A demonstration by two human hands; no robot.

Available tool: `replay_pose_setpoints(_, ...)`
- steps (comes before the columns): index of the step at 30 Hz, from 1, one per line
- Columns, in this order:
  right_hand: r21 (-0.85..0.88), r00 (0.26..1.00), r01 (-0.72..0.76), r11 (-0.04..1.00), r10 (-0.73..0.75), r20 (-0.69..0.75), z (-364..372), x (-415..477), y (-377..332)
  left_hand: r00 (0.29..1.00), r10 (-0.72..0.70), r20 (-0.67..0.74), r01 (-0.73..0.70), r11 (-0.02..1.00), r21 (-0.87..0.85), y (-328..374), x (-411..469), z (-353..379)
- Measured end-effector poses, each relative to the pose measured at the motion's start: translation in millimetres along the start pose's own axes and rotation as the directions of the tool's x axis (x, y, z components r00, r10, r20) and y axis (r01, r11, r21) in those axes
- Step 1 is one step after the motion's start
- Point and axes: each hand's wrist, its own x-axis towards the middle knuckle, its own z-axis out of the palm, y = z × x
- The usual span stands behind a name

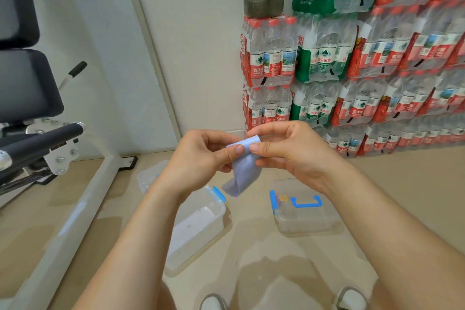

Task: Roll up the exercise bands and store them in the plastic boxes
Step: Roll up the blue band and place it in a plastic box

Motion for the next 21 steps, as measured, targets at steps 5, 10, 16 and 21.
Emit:
replay_pose_setpoints(5, -0.039, 0.998, -0.04, 0.998, 0.042, 0.052, -4.7, -0.4, -0.9, 1.0, 0.02, -0.016, -0.019, 0.999, 0.039, -2.0, 0.6, 1.4)
replay_pose_setpoints(10, -0.088, 0.996, -0.045, 0.995, 0.051, 0.068, -5.4, 0.6, 0.8, 0.999, 0.016, -0.031, -0.016, 1.0, 0.014, -4.3, 1.3, 0.3)
replay_pose_setpoints(16, -0.094, 1.0, -0.029, 0.995, 0.03, 0.002, -4.8, 2.4, 1.8, 0.999, -0.003, -0.033, 0.0, 0.997, -0.075, -3.4, 0.9, 1.9)
replay_pose_setpoints(21, -0.099, 1.0, 0.016, 0.995, -0.015, 0.006, -4.5, 0.9, -0.8, 0.998, -0.036, -0.054, 0.026, 0.983, -0.184, -2.0, 1.6, 4.3)
